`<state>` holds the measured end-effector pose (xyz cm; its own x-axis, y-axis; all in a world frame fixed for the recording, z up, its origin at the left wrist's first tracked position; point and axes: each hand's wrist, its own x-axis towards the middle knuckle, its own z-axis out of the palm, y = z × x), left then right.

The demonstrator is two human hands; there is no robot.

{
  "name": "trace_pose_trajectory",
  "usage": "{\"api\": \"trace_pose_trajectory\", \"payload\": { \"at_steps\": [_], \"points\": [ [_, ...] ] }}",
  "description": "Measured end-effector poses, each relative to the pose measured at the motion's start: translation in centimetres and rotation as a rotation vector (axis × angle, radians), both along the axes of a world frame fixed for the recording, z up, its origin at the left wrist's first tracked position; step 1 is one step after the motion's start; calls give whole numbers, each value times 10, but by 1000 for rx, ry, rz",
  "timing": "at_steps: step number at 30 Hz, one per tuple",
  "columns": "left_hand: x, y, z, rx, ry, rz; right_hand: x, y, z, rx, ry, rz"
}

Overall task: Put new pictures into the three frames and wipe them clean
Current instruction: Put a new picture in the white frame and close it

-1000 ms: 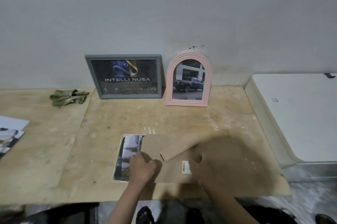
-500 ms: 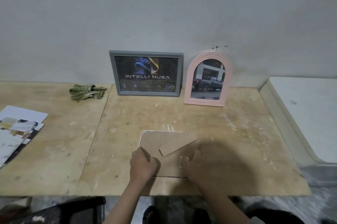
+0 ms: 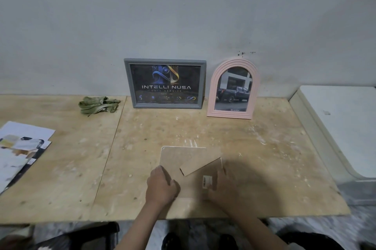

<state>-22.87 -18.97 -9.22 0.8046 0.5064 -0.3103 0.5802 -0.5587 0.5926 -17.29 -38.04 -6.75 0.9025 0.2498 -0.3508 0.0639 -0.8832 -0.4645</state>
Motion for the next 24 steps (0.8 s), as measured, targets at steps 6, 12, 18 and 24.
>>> {"api": "trace_pose_trajectory", "payload": {
  "at_steps": [6,12,18,24],
  "points": [
    [24,35,15,107,205,-396,31,-11,6,-169,-7,287],
    [44,41,20,277,431,-747,49,-11,6,-405,28,494],
    [50,39,18,498,458,-910,58,-11,2,-417,55,532],
    [50,40,14,534,455,-942,60,-13,-2,-393,35,565]
  ]
}}
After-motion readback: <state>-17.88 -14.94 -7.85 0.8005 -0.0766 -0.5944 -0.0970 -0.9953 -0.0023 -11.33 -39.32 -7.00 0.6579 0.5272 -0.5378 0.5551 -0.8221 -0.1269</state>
